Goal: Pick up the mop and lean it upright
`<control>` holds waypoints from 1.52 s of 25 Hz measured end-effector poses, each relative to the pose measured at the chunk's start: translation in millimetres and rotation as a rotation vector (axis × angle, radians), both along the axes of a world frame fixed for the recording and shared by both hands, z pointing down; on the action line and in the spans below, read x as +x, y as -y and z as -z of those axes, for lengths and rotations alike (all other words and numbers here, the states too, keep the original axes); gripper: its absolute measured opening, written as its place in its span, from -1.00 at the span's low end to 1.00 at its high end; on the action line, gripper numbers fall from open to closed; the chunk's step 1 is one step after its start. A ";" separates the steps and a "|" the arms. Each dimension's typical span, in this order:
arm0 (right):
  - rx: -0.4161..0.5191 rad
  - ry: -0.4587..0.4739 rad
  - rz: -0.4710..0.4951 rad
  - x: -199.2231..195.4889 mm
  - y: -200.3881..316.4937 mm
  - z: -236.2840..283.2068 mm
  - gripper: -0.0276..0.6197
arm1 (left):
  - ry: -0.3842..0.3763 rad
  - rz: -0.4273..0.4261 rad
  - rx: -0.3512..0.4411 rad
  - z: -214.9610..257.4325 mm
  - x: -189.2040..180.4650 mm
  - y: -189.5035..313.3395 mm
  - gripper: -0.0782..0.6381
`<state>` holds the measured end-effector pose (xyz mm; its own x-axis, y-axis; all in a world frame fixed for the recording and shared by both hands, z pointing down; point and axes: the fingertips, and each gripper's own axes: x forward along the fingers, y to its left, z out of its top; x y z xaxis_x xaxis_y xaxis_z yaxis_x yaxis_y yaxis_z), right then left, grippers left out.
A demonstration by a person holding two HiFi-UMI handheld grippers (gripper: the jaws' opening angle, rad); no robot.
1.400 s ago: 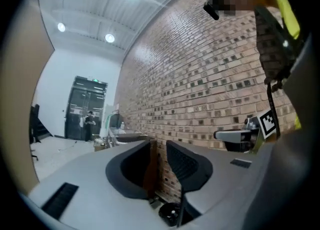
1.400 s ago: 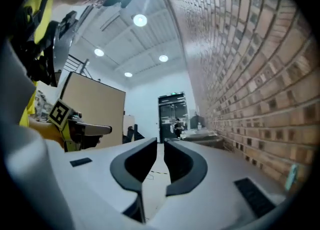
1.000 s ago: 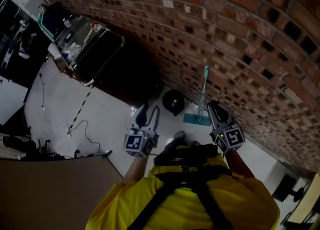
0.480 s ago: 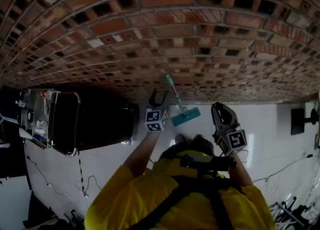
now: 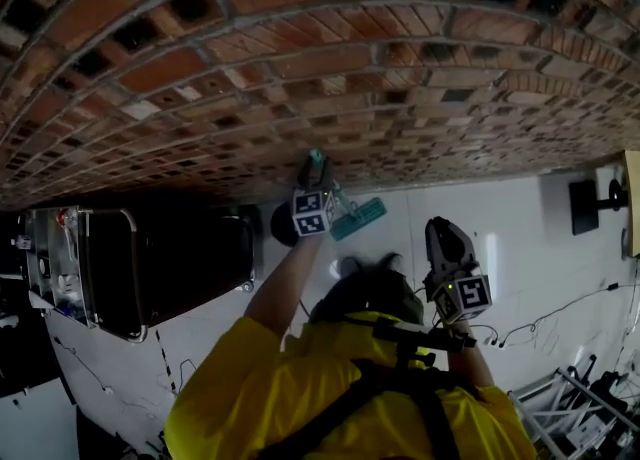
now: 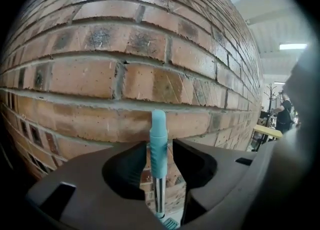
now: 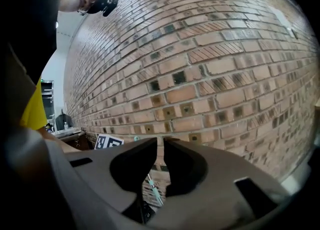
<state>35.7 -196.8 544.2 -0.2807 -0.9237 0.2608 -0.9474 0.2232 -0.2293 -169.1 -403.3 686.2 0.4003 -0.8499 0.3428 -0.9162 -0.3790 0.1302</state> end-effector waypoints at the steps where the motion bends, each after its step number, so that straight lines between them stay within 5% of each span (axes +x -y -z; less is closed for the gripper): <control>1: 0.001 -0.004 0.000 1.2 1.5 -2.3 -0.77 | -0.002 0.017 0.009 -2.8 -0.3 3.5 -0.33; 3: 0.015 -0.016 0.008 1.4 8.1 -4.3 -0.77 | -0.011 0.045 0.038 -1.7 -1.7 7.9 -0.46; 12: 0.060 -0.005 0.042 -17.6 24.0 14.1 -0.77 | -0.043 -0.036 0.091 38.4 -7.5 -53.6 -0.47; 19: 0.128 -0.009 0.031 -16.6 12.7 47.3 -0.89 | -0.082 -0.176 0.246 157.1 -2.9 -137.4 -0.47; 22: 0.176 -0.003 0.021 -15.8 12.0 67.0 -0.89 | -0.118 -0.210 0.347 220.9 -8.8 -147.8 -0.47; 28: 0.226 -0.003 0.042 -21.7 13.7 87.7 -0.89 | -0.151 -0.267 0.420 309.2 -12.6 -164.9 -0.47; 38: 0.221 -0.008 0.046 -27.4 9.3 88.7 -0.89 | -0.178 -0.309 0.400 322.9 -6.0 -178.9 -0.47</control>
